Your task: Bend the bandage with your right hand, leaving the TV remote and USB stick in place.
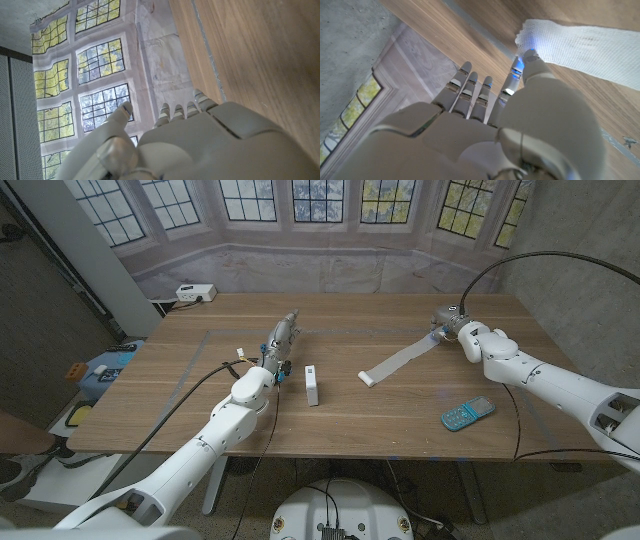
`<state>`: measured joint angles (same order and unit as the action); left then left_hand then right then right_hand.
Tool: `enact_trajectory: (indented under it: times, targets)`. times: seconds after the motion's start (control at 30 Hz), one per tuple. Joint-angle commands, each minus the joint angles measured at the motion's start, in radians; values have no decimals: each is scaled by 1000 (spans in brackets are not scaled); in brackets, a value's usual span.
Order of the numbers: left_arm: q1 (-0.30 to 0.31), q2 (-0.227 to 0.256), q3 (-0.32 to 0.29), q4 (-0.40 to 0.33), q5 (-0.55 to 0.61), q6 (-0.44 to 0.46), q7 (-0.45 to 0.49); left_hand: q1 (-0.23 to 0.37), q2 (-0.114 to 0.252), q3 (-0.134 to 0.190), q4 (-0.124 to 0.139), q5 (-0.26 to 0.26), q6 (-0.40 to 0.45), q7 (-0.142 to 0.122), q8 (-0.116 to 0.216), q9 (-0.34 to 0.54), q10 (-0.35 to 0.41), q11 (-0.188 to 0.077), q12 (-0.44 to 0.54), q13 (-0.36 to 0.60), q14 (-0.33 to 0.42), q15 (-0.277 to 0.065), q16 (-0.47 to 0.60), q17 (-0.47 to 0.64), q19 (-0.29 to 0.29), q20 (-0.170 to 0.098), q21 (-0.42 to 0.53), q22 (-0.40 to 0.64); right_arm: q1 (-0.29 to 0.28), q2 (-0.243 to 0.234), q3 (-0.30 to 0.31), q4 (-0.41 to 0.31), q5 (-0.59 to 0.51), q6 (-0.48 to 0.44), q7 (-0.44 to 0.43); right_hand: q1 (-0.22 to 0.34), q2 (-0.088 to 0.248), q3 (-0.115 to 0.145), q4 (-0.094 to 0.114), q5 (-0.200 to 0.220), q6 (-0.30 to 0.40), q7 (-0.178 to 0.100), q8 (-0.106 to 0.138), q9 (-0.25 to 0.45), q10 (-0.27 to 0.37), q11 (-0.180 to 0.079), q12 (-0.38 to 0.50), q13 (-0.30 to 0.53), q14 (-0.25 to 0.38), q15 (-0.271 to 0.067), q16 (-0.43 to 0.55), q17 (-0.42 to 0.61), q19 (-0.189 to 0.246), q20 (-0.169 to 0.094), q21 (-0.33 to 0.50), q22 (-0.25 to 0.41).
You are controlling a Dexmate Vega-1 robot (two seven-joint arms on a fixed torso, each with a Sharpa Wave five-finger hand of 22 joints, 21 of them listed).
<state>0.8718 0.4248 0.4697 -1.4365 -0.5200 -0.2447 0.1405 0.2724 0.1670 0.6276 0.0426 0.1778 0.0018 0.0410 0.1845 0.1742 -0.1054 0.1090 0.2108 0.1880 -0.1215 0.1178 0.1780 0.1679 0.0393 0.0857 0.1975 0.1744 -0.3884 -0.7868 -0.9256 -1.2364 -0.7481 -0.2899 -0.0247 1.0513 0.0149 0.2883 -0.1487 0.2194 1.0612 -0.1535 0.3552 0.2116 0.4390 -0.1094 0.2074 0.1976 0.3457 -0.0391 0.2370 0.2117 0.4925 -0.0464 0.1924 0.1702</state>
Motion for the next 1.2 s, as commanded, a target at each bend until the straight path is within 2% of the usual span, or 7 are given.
enact_trajectory:
  times: [0.03,0.4,0.63,1.2]
  targets:
    - [-9,-8,0,31,-12,-25,-27,-1,-3,0,-6,-2,1,1,-1,5,5,-1,-3,4,8,1,-1,1,2,11,3,4,-26,-14,17,-88,-30,-64,50,-1,4,-2,2,2,10,2,7,2,9,4,0,3,6,-110,2,4,6,-34,3,1]
    - [7,-1,-14,37,-29,-41,-37,1,-2,0,-10,-2,1,1,-1,5,6,1,-3,4,8,2,-1,0,3,8,3,4,-35,-1,24,-150,-57,-128,115,-5,2,-5,3,2,9,7,7,2,16,11,0,3,3,-101,-1,4,2,-30,1,1]
    - [11,2,-21,45,-37,-52,-46,2,-2,-1,-12,-2,2,2,-1,5,7,0,-2,4,8,3,-1,0,4,8,4,4,-43,18,15,-190,-89,-208,166,-7,0,-7,3,2,12,13,8,1,20,20,0,3,3,-97,-1,3,0,-28,1,1]
    - [14,10,-29,53,-50,-63,-68,5,0,-2,-16,-3,2,3,-1,5,6,1,-3,4,8,3,-1,0,3,8,4,5,-60,23,7,-260,-147,-299,221,-12,2,-11,5,2,21,19,10,1,28,27,0,2,9,-88,1,3,-2,-23,1,1]
